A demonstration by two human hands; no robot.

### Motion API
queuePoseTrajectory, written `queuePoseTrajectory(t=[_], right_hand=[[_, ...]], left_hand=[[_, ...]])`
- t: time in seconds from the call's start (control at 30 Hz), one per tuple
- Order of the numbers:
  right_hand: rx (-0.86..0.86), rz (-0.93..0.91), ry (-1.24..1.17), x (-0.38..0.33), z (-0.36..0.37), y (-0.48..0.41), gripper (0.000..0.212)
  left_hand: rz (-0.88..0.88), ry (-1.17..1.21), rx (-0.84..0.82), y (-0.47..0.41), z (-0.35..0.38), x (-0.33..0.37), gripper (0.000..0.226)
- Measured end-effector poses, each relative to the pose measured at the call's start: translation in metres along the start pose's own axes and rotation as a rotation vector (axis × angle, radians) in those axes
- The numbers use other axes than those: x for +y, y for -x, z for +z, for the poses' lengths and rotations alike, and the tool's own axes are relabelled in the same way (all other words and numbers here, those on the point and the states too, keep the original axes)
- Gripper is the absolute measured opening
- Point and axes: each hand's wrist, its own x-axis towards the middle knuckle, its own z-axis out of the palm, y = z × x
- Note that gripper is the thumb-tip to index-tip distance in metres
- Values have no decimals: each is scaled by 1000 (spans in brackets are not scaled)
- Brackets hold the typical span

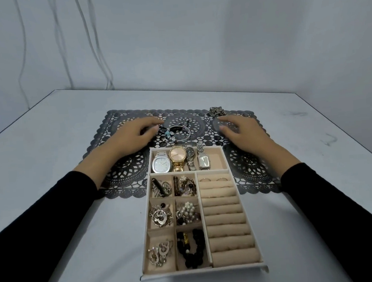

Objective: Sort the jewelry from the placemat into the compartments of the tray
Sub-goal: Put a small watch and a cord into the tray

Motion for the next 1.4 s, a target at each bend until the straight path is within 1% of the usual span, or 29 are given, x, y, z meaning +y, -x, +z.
queuePoseTrajectory(t=[0.17, 0.3, 0.43, 0.67, 0.8, 0.9, 1.03, 1.13, 1.27, 1.4], right_hand=[[-137, -122, -11, -1, 15, -23, 35], [-221, -180, -18, -5, 24, -37, 35], [-244, -224, -3, -4, 32, -49, 34], [-284, -283, -166, -9, 39, -55, 31], [-241, -292, -174, -4, 37, -55, 29], [-196, -285, -228, -8, 36, -53, 31], [-227, -293, -251, -12, 36, -52, 22], [-215, -267, -231, -7, 33, -51, 16], [-164, -205, -231, 5, 23, -46, 18], [-109, -178, -182, 14, 15, -42, 18]], left_hand=[[2, -6, -49, -14, 2, -10, 29], [37, 7, -88, -22, 1, -13, 25], [51, 35, -114, -28, 1, -15, 27], [77, 59, -123, -32, 1, -18, 27], [95, 44, -106, -31, 1, -18, 27], [102, 29, -102, -30, 1, -16, 26], [110, 7, -41, -29, 1, -16, 23], [73, 10, 10, -29, 1, -17, 22], [24, -9, 47, -28, 1, -20, 20], [-8, -61, 141, -29, 2, -20, 20]])
